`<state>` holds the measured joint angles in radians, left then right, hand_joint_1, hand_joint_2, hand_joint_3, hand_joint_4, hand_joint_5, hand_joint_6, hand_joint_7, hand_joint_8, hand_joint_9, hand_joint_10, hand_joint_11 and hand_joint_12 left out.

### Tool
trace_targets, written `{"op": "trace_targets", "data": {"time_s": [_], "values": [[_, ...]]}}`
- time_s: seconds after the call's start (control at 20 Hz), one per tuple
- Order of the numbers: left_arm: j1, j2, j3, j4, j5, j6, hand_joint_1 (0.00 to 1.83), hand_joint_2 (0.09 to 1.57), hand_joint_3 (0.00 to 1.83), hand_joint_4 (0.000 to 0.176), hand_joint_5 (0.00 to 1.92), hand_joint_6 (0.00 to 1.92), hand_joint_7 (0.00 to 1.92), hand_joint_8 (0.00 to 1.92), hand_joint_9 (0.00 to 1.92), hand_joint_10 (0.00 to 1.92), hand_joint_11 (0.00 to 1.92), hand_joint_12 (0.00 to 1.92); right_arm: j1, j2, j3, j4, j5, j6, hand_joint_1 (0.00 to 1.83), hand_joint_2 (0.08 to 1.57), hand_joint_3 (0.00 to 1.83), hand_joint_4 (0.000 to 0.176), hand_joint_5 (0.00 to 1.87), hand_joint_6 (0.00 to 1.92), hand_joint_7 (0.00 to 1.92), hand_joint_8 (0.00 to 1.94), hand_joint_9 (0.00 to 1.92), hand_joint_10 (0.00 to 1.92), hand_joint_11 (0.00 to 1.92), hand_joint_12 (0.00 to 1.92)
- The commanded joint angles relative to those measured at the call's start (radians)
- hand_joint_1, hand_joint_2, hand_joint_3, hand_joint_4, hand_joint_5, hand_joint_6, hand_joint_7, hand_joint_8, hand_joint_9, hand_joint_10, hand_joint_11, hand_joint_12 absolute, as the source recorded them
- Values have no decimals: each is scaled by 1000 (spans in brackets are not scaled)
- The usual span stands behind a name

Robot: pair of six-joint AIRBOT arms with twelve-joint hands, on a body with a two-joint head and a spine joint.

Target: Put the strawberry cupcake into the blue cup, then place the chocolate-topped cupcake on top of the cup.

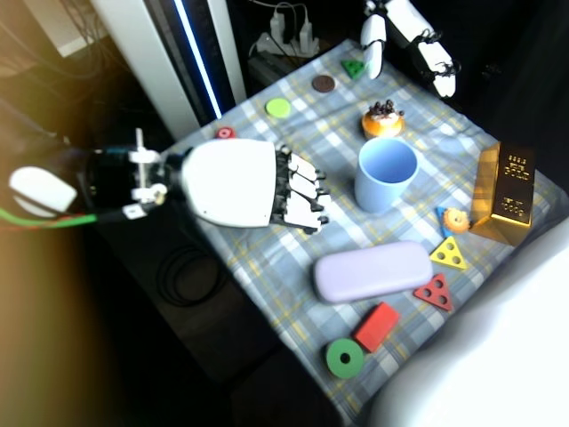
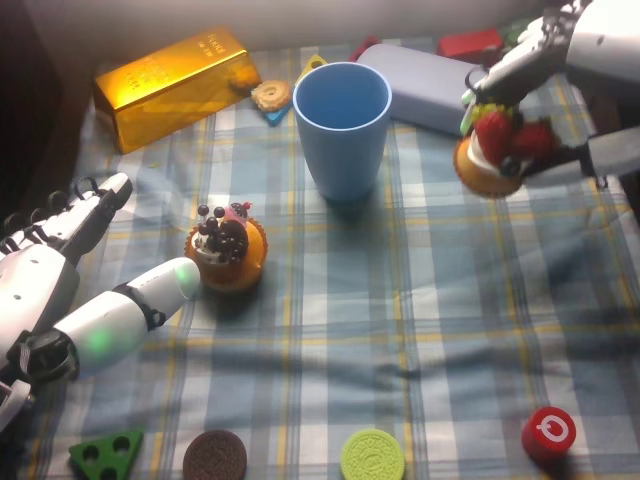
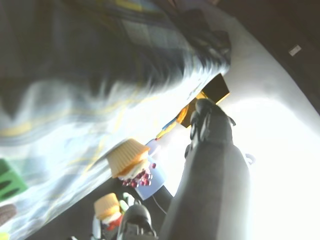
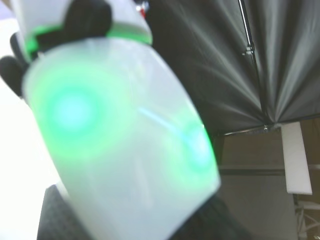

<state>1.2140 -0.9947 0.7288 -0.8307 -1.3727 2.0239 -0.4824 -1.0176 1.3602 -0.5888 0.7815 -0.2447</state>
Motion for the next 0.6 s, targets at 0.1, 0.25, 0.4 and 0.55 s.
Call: {"op": "trace_targets", "data": {"time_s": [0.1,0.25,0.4,0.55], "values": [[-8,-2,4,46,-97,-2,156,1016,0,144,125,6,133,4,174,5,0,376,64,9,1,22,106,22,1069,1127,0,27,949,1025,980,168,1083,2,746,770],[-8,-2,5,44,-95,-2,123,1020,0,137,110,4,112,2,157,6,0,358,120,10,8,-9,99,23,933,1056,0,0,872,37,892,2,926,0,529,933],[-8,-1,9,42,-92,-2,143,1035,1,131,134,2,135,4,157,8,0,330,167,10,29,-32,87,37,826,1075,1,0,902,7,841,0,820,0,362,1024],[-10,-1,10,43,-90,-2,167,1034,0,130,138,1,136,2,150,4,0,316,204,-20,73,-52,87,94,899,1032,0,0,915,5,1165,14,1148,646,885,1506]]}}
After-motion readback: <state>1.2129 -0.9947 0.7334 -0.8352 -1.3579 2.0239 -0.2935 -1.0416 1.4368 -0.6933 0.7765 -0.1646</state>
